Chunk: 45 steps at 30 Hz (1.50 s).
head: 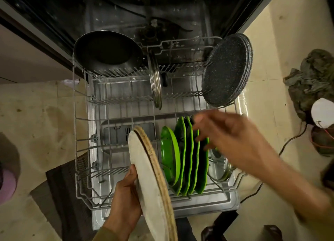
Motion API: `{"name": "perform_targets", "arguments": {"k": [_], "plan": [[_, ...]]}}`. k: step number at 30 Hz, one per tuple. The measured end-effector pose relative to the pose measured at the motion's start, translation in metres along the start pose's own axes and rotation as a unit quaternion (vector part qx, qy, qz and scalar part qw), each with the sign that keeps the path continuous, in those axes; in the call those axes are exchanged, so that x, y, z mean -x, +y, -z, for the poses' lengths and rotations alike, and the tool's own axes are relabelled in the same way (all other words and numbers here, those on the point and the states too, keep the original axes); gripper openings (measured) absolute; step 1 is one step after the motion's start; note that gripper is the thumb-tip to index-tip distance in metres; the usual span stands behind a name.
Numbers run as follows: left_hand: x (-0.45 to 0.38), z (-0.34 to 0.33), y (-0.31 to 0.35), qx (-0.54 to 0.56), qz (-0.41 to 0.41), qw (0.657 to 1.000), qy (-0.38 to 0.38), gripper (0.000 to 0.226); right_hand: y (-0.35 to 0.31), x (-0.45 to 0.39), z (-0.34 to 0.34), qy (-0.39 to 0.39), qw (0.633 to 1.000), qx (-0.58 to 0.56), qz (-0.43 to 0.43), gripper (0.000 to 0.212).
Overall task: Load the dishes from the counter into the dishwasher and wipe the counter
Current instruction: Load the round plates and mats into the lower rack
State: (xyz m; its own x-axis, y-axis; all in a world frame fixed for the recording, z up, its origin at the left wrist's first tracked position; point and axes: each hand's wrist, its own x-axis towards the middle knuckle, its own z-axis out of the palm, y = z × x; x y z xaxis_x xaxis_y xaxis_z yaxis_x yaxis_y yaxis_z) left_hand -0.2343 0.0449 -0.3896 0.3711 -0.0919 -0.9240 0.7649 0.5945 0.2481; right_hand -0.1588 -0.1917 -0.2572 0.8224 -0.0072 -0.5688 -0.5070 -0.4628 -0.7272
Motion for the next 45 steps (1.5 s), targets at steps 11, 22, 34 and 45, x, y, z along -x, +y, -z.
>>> {"name": "perform_targets", "arguments": {"k": [11,22,34,45], "plan": [[-0.01,-0.012,-0.004,-0.066,-0.027,0.997,0.042,0.066,-0.01,0.062,-0.057,-0.037,0.99,0.067,0.115,0.053],[-0.012,-0.016,0.001,-0.013,-0.018,0.998,0.067,0.053,-0.026,0.067,-0.01,0.153,0.958,0.197,0.14,0.025],[0.012,-0.015,0.002,0.028,0.029,0.999,0.005,0.029,0.005,-0.055,0.103,0.337,0.897,0.284,0.032,0.022],[0.015,-0.022,0.0,0.017,0.033,0.999,0.029,0.03,0.033,-0.096,0.104,0.311,0.903,0.294,0.043,0.013]]}}
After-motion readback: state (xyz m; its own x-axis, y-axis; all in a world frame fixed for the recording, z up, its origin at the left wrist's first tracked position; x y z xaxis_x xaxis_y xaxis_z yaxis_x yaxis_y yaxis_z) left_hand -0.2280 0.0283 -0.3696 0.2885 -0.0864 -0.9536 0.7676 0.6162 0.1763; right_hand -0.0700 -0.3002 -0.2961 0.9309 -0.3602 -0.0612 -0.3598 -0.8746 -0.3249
